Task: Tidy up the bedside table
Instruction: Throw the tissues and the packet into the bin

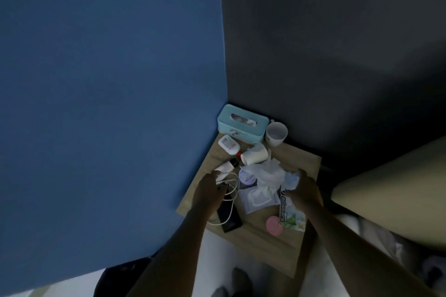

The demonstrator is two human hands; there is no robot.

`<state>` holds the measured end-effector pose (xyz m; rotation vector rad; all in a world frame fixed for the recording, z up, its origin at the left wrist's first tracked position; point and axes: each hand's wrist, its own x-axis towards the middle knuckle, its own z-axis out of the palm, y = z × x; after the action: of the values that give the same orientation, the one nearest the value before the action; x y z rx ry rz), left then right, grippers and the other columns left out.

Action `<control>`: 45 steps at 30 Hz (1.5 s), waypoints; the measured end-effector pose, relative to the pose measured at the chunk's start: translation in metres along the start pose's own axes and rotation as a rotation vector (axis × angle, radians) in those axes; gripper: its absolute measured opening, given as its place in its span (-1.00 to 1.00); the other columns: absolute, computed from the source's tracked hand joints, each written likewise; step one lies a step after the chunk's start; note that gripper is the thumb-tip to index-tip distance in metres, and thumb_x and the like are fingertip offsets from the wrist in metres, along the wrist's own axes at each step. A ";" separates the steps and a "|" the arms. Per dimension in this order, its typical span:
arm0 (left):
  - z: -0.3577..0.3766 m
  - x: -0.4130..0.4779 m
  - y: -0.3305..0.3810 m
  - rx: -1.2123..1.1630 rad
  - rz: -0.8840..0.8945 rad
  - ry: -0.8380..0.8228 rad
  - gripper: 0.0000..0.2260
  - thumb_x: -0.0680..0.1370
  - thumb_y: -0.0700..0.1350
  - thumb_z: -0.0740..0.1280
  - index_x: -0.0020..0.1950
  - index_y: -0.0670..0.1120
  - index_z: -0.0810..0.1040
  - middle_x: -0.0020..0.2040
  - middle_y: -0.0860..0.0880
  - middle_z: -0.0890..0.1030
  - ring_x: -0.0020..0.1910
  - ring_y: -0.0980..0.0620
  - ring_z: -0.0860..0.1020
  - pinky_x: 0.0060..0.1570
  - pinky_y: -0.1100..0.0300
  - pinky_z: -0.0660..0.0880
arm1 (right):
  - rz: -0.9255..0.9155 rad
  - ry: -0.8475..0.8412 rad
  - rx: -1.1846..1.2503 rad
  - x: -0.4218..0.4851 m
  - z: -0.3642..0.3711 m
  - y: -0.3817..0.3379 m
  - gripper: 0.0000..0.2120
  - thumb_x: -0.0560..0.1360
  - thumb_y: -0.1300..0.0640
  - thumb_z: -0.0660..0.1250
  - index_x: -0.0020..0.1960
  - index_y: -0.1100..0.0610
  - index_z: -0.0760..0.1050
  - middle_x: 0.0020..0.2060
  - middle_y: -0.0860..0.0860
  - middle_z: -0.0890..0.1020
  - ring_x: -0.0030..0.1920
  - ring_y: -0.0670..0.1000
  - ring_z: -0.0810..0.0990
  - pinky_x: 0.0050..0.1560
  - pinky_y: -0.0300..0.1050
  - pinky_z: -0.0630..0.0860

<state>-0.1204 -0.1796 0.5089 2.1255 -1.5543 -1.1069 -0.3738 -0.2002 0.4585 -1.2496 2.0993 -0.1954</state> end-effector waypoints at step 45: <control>0.207 -0.123 -0.070 0.030 0.116 0.425 -0.56 0.51 -0.02 0.31 0.37 -0.07 0.37 0.27 -0.16 0.46 0.13 -0.18 0.55 0.15 -0.03 0.50 | -0.483 0.019 0.041 -0.017 0.059 0.161 -0.24 0.37 0.06 0.49 0.46 0.10 0.21 0.32 0.20 0.44 0.29 0.21 0.46 0.22 0.03 0.48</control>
<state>-0.2369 0.0002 0.3786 2.0844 -1.4703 -0.5484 -0.4484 -0.0889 0.3505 -1.7166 1.7655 -0.4613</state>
